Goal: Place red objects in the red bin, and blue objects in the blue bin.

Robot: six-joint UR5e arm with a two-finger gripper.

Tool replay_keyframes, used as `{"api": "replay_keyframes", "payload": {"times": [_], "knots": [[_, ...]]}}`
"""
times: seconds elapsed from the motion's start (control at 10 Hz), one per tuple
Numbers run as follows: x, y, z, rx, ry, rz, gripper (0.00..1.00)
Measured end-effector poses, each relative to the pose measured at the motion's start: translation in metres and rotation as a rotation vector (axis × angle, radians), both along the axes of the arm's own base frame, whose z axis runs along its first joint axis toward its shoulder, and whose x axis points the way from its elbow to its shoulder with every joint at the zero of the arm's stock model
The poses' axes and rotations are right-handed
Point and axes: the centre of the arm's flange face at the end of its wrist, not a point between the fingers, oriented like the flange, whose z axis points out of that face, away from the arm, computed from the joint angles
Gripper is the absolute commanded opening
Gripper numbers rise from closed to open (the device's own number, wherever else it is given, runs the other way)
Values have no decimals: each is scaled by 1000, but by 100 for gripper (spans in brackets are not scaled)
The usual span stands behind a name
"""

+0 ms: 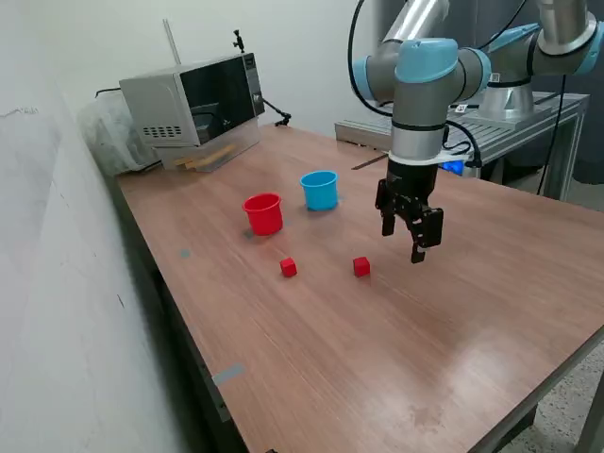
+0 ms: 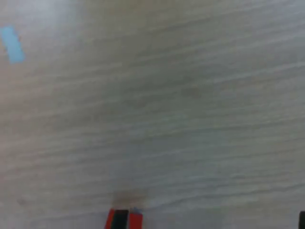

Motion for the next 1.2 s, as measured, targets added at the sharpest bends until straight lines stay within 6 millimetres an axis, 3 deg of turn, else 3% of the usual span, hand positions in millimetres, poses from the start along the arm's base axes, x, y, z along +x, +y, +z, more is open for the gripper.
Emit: {"api": "replay_keyframes", "payload": {"times": [0.4,0.6,1.2], "knots": [[-22,41,-9,14,-47,65,100],[-28,51,-11,18,-69,82,100],[-32,43,-21,-8,-92,94,100]]}}
